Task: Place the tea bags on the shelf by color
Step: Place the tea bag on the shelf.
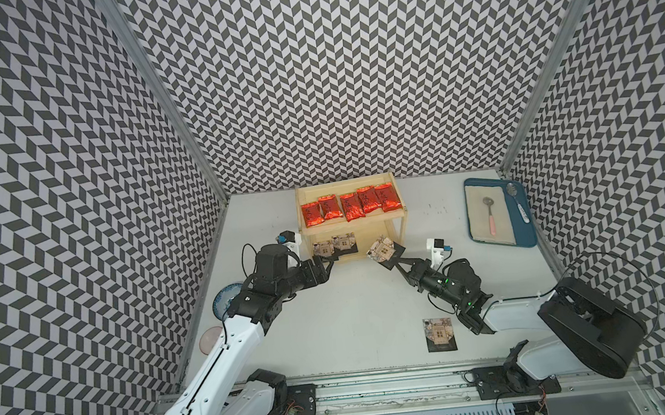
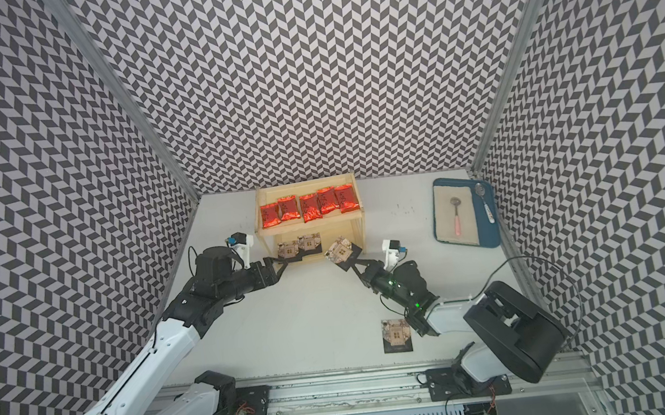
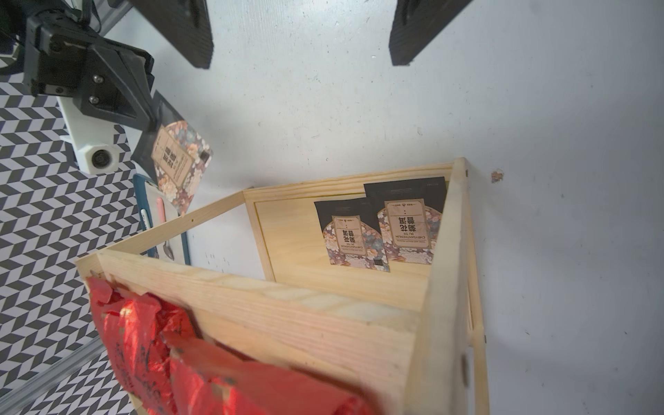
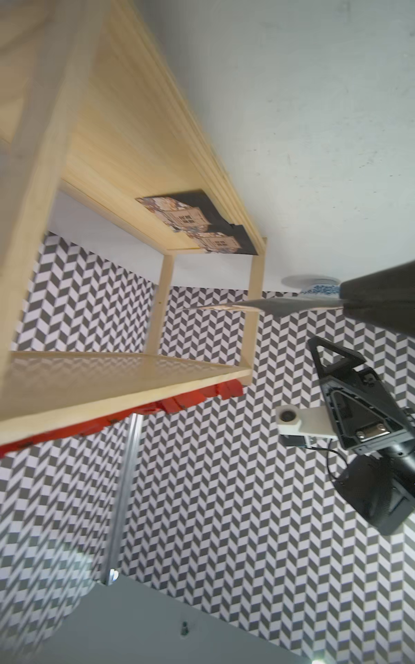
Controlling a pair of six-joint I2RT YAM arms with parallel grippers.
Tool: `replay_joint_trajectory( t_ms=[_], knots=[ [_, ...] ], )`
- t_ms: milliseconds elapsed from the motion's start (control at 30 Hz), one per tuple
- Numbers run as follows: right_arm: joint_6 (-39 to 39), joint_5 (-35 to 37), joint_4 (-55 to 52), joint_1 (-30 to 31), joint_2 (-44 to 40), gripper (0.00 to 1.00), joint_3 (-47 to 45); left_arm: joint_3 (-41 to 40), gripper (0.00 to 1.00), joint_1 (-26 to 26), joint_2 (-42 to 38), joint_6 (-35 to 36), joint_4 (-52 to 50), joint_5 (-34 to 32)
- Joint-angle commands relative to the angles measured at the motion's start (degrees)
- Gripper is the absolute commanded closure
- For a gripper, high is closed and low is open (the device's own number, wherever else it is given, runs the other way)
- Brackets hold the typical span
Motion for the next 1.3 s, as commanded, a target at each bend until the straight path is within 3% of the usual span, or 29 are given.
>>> replay_joint_trajectory(
  t_ms=[0, 300, 667, 1267],
  knots=[
    [2.72, 9.17, 2.84, 0.57, 3.03, 1.0, 1.83, 0.24, 0.18, 0.2, -0.85, 1.91, -1.34, -1.52],
    [9.72, 15.95, 5.82, 5.13, 16.35, 1.0, 9.96, 0.39, 0.18, 0.16, 0.45, 2.84, -0.82, -0.53],
    [12.79, 24.89, -3.79, 9.13, 23.59, 1.0, 21.43, 0.4, 0.18, -0.33, 0.76, 2.97, -0.8, -0.25],
    [17.16, 27.77, 1.63, 9.37, 34.47, 1.0, 28.23, 0.64, 0.19, -2.38, 2.13, 3.02, -1.08, -1.5]
  ],
)
